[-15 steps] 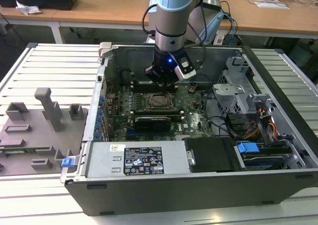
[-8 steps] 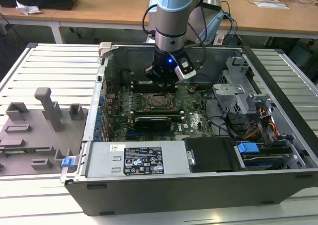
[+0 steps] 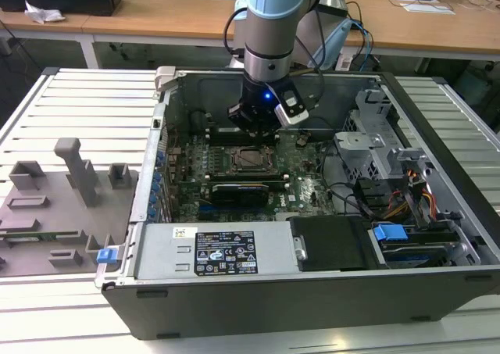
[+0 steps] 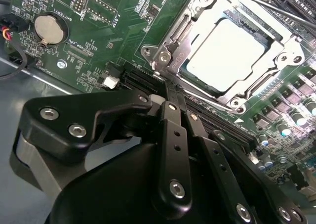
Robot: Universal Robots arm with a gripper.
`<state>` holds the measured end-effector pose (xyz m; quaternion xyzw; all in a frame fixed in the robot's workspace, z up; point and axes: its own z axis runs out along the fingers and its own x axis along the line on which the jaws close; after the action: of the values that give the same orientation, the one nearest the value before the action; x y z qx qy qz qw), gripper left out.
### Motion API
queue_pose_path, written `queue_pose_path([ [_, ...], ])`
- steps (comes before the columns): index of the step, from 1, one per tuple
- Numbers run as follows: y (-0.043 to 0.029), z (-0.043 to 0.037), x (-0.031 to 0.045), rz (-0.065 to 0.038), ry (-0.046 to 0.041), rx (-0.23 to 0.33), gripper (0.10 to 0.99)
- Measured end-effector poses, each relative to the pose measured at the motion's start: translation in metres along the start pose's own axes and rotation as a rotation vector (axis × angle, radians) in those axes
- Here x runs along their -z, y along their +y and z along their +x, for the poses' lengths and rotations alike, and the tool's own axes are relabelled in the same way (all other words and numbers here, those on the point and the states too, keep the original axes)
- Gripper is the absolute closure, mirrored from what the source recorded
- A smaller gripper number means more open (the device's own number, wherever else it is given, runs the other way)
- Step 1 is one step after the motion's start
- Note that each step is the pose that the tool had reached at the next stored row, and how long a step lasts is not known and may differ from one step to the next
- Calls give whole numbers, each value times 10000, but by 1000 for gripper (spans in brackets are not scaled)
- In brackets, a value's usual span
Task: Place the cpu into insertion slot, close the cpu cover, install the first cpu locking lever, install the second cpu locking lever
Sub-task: 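Install the first cpu locking lever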
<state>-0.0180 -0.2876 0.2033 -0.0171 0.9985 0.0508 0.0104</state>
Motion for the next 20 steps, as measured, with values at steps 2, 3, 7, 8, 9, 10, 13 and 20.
queue_pose_path([
  [2, 0, 0, -2, 24, -2, 0, 980],
  [3, 0, 0, -1, 28, -2, 1, 980],
  [7, 3, -1, 15, 31, -6, 0, 980],
  [8, 3, -1, 20, 33, -3, 0, 980],
  [9, 3, -1, 21, 33, -4, 1, 980],
  [10, 3, -1, 21, 32, -4, 1, 980],
  [13, 2, -5, 18, 46, -1, 0, 980],
  [20, 0, -9, 4, 62, 1, 0, 980],
])
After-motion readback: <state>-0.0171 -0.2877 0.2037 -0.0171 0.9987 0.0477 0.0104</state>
